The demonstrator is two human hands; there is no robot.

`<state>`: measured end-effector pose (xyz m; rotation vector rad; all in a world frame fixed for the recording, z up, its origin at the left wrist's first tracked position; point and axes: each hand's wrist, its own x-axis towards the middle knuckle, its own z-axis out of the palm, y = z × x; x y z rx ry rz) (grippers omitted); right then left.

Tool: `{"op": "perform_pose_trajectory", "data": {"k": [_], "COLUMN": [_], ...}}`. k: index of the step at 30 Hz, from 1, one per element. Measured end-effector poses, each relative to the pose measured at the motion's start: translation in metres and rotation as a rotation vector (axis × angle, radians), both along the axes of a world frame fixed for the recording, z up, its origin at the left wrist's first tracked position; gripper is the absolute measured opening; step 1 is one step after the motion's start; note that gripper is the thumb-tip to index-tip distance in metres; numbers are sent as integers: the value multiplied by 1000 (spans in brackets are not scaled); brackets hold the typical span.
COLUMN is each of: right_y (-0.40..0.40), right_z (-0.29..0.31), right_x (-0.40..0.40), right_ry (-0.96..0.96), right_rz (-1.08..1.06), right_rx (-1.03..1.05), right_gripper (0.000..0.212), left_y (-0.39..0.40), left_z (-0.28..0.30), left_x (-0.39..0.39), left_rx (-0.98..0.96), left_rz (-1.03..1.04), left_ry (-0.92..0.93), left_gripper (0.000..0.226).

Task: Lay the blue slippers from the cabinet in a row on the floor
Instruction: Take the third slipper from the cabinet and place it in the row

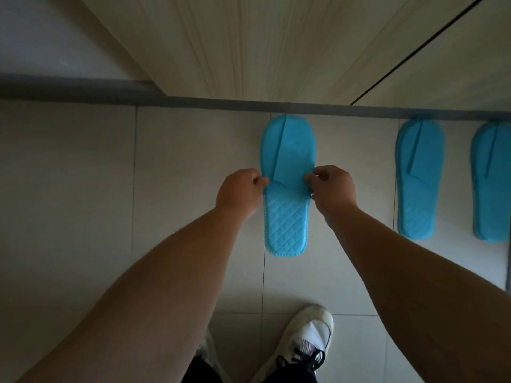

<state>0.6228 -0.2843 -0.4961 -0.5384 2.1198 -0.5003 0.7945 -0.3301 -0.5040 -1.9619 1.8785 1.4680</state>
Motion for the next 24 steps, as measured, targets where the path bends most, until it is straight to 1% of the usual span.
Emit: {"op": "perform_pose_trajectory", "data": {"k": [4,8,14,18,24], "right_y": [-19,-31,-32,-27,-27], "right_z": [-20,-38,-46,-46,-47], "right_x": [-11,-13,-16,-20,-21], "right_ry": [95,146,175,179,172], "right_rz": [59,109,141,110,88], "right_rx": [8,71,102,103,111], "right_gripper": [23,20,19,20,19], "left_y": [-23,-30,-30,-28,-26], "left_z": [-24,-43,-52,-52,-54], "left_x": [-18,-23,-27,-33,-36], "left_rx": [-56,-71,-102,-94,-105], "left_rz": [-60,-110,-161,-226,-243], "left_ry": [-52,-111,-178,-191,-215], "left_gripper": [28,27,26,26,26]}}
